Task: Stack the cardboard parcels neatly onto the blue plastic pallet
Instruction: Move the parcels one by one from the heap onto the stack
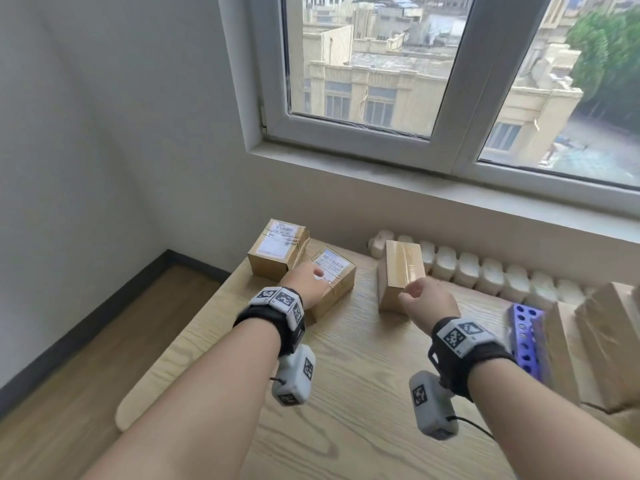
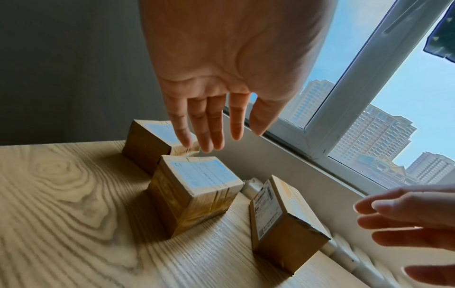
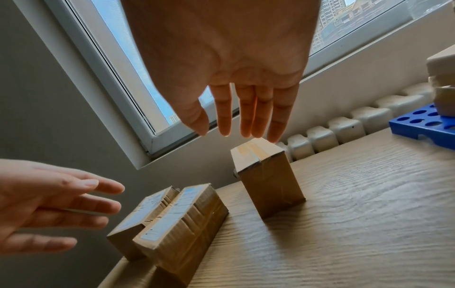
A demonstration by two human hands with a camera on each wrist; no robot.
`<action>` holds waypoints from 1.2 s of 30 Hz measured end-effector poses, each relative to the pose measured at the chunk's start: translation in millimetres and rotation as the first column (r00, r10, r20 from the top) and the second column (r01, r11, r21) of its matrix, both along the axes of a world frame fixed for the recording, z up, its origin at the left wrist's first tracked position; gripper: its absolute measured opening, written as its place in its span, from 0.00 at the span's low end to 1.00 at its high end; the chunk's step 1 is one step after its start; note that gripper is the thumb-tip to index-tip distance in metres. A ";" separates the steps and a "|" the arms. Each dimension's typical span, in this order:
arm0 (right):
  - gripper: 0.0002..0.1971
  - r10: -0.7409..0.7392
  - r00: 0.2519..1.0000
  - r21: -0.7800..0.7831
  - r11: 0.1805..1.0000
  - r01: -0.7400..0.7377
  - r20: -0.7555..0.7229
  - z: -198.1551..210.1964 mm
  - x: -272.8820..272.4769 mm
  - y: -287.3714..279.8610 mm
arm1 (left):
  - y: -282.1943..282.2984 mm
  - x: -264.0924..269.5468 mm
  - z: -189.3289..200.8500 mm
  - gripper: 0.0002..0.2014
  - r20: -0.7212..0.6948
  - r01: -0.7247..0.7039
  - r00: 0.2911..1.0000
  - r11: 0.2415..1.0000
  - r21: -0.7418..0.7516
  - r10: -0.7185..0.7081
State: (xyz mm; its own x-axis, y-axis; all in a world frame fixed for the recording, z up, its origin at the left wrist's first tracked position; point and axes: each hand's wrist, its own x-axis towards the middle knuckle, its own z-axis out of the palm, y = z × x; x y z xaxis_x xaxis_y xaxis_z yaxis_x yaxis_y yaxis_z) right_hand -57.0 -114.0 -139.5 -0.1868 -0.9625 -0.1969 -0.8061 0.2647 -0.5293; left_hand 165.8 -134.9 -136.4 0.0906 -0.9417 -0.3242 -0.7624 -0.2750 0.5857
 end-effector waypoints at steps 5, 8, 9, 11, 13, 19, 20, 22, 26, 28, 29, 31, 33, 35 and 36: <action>0.21 -0.052 0.997 0.036 0.998 0.054 -0.065 -10.3 -2.3 -31.2 | -38.1 -15.2 -20.0 0.18 -0.047 0.064 0.997 0.998 0.004 -0.064; 0.25 -0.072 0.993 0.067 0.995 0.079 -0.098 -19.3 0.7 -50.1 | -56.9 -23.4 -33.7 0.16 -0.089 0.101 0.991 0.995 0.014 -0.099; 0.28 -0.079 0.991 0.075 0.993 0.088 -0.109 -23.9 1.8 -57.2 | -63.0 -25.5 -38.6 0.16 -0.116 0.107 0.988 0.994 0.019 -0.104; 0.34 -0.098 0.986 0.092 0.990 0.110 -0.131 -34.7 3.3 -71.5 | -74.6 -29.3 -47.7 0.15 -0.154 0.105 0.983 0.994 0.030 -0.099; 0.38 -0.128 0.981 0.103 0.984 0.144 -0.146 -45.9 4.4 -84.2 | -84.9 -34.1 -55.4 0.14 -0.181 0.107 0.979 0.993 0.045 -0.097; 0.33 -0.306 0.952 0.108 0.946 0.305 -0.013 -71.2 1.3 -98.6 | -105.0 -58.9 -72.0 0.20 -0.247 0.172 0.958 0.981 0.096 -0.144; 0.31 -0.328 0.944 0.107 0.940 0.324 0.023 -74.5 -1.2 -97.2 | -106.8 -64.6 -73.8 0.22 -0.261 0.188 0.953 0.975 0.116 -0.152; 0.26 -0.341 0.935 0.119 0.937 0.330 0.098 -78.9 -5.6 -93.2 | -108.4 -76.3 -75.0 0.25 -0.287 0.218 0.943 0.964 0.149 -0.169; 0.23 -0.312 0.916 0.153 0.948 0.280 0.251 -86.3 -12.9 -83.6 | -108.9 -90.3 -79.5 0.29 -0.235 0.230 0.952 0.963 0.138 -0.194; 0.26 -0.353 0.874 0.182 0.934 0.307 0.335 -88.1 -17.5 -78.1 | -109.8 -91.1 -84.1 0.37 -0.185 0.220 0.965 0.962 0.164 -0.189; 0.28 -0.373 0.850 0.199 0.926 0.320 0.372 -88.0 -19.5 -75.3 | -110.3 -90.7 -86.3 0.42 -0.172 0.218 0.967 0.959 0.182 -0.188; 0.28 -0.404 0.806 0.228 0.914 0.336 0.432 -86.3 -21.9 -69.5 | -109.4 -90.2 -90.1 0.50 -0.162 0.218 0.969 0.953 0.213 -0.185; 0.29 -0.415 0.775 0.247 0.909 0.335 0.477 -84.1 -22.8 -63.6 | -104.7 -90.7 -94.4 0.55 -0.202 0.216 0.964 0.950 0.226 -0.171; 0.30 -0.415 0.761 0.270 0.909 0.318 0.499 -82.4 -24.1 -57.2 | -97.6 -90.7 -99.8 0.61 -0.250 0.206 0.957 0.949 0.239 -0.145; 0.31 -0.408 0.762 0.281 0.911 0.303 0.502 -81.8 -24.8 -54.0 | -94.2 -91.2 -101.4 0.64 -0.253 0.205 0.957 0.947 0.246 -0.142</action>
